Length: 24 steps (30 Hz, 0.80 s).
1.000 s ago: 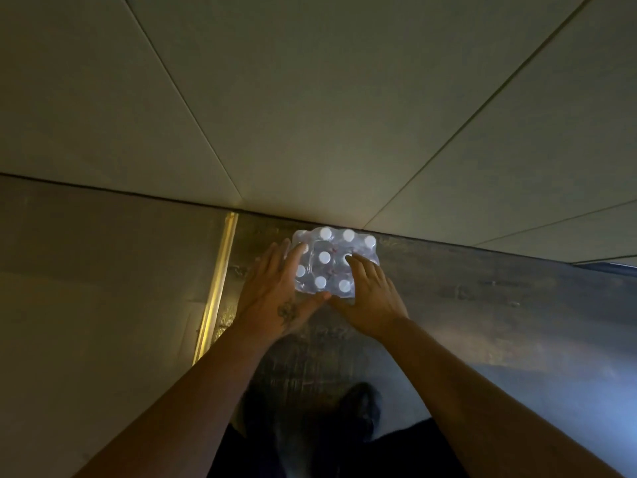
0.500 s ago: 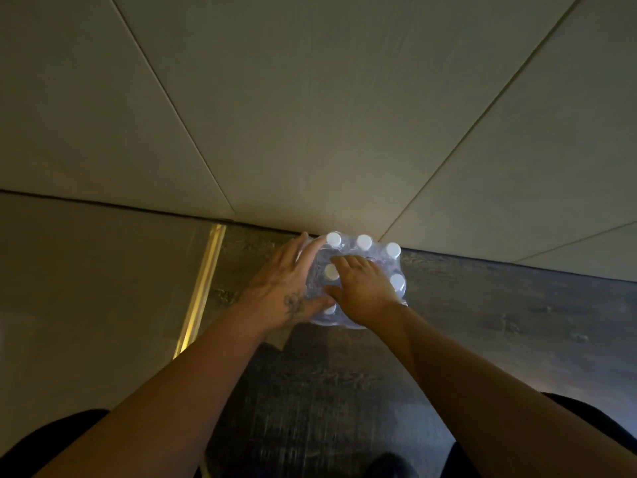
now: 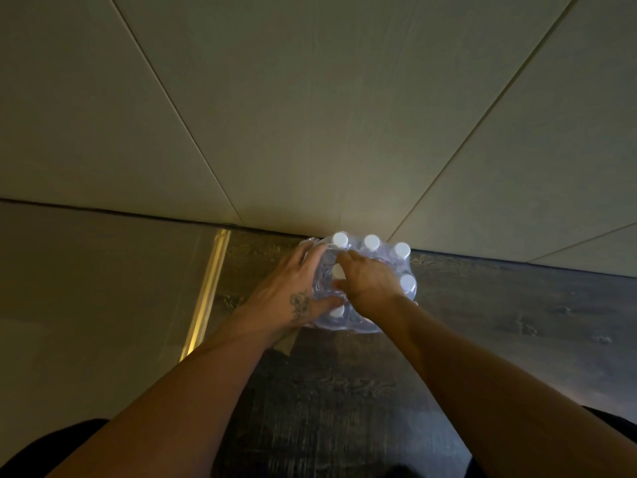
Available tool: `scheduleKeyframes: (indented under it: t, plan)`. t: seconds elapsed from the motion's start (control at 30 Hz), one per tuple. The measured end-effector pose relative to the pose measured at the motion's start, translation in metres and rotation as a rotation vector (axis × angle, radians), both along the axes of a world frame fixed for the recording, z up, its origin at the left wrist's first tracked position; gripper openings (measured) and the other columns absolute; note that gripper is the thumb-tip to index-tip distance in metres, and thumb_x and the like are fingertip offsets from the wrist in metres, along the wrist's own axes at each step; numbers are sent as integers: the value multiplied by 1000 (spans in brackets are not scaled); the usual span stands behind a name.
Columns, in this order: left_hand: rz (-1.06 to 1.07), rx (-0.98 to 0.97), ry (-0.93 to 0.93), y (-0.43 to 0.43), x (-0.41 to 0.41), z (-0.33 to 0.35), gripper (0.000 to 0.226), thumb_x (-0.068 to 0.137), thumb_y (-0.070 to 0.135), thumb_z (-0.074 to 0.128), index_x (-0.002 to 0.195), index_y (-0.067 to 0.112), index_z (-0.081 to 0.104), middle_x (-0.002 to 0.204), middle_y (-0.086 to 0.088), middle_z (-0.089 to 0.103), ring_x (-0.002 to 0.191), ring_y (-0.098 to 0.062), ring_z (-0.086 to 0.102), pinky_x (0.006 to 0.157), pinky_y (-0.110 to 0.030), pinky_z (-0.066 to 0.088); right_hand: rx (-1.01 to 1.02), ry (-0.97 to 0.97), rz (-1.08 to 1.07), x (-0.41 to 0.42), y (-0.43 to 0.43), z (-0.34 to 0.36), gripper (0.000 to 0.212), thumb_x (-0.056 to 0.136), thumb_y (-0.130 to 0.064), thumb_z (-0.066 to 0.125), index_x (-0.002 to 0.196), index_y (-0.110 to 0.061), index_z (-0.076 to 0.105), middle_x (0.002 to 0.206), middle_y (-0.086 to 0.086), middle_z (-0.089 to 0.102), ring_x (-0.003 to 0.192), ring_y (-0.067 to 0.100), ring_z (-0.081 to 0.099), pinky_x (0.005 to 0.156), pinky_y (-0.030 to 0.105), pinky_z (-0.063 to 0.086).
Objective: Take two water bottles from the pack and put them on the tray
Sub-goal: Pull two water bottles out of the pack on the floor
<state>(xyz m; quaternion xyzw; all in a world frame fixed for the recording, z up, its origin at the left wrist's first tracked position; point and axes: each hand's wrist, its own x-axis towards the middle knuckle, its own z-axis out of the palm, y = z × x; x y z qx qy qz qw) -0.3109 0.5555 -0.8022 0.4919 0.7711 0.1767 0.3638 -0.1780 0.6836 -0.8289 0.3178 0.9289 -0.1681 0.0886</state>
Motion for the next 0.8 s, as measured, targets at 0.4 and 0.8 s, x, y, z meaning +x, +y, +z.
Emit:
scheduleKeyframes:
  t: [0.4,0.8]
  plan:
    - [4,13,35,21,-5,2,119,77,78,80,170,33,21,178,3,19,164,-24,16,128,-52,29,-142,187,-17,6,21,58,40,99,-38,67,134,-20,57,128,3,66,102,20,67,81,33,54]
    - [159,251,-307,30,-2,8,85,63,77,86,136,59,47,135,23,67,127,1,64,107,-46,58,-124,603,-55,-3,42,130,32,100,-46,60,106,-15,66,100,-1,64,89,16,60,78,41,52]
